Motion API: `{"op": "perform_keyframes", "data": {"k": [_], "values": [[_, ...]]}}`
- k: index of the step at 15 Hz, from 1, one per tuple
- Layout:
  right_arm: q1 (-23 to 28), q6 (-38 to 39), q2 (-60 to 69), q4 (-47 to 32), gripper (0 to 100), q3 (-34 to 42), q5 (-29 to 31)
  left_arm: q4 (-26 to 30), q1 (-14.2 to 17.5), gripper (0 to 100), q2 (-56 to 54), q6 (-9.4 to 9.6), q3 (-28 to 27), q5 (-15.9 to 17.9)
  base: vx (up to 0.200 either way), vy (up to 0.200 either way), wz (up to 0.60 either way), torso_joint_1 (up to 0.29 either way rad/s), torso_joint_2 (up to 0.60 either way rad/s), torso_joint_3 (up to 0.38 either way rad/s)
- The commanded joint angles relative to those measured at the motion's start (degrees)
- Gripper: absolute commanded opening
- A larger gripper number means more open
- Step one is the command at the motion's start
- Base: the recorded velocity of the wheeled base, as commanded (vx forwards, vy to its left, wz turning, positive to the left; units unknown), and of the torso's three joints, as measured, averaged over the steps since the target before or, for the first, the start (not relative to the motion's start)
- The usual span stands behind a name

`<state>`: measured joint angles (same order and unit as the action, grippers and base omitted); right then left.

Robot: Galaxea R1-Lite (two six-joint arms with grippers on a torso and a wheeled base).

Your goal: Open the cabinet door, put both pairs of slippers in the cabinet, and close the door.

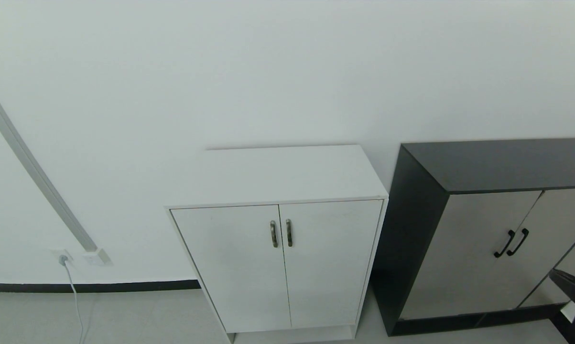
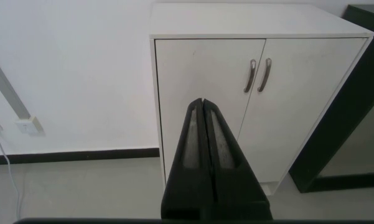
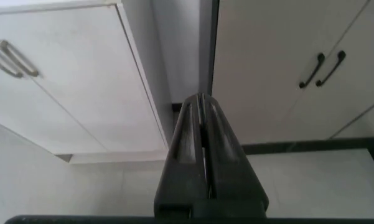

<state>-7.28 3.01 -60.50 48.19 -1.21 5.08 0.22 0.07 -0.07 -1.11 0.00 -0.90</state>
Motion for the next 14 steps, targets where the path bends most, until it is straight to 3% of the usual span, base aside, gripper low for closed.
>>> {"op": "perform_keyframes", "data": {"k": [1, 3, 6, 14], "values": [[0.16, -0.73, 16.29, -15.58, 0, -5.12, -0.07, 0.04, 0.01, 0, 0.07, -0.03, 0.0, 0.02, 0.0, 0.0, 0.0, 0.0, 0.0, 0.0], [0.07, -0.73, 23.32, -28.77, 0, -8.81, -2.62, -0.04, 0.01, 0, 0.07, -0.03, 0.0, -0.06, 0.0, 0.0, 0.0, 0.0, 0.0, 0.0], [0.07, -0.73, 29.92, -39.75, 0, -8.99, -4.29, -0.04, 0.01, 0, 0.07, -0.03, 0.0, 0.02, 0.0, 0.0, 0.0, 0.0, 0.0, 0.0], [-1.42, -1.25, 35.01, -42.92, 0, 0.5, -4.29, 0.04, 0.01, 0, 0.07, -0.03, -0.09, 0.02, 0.0, 0.0, 0.0, 0.0, 0.0, 0.0]]}}
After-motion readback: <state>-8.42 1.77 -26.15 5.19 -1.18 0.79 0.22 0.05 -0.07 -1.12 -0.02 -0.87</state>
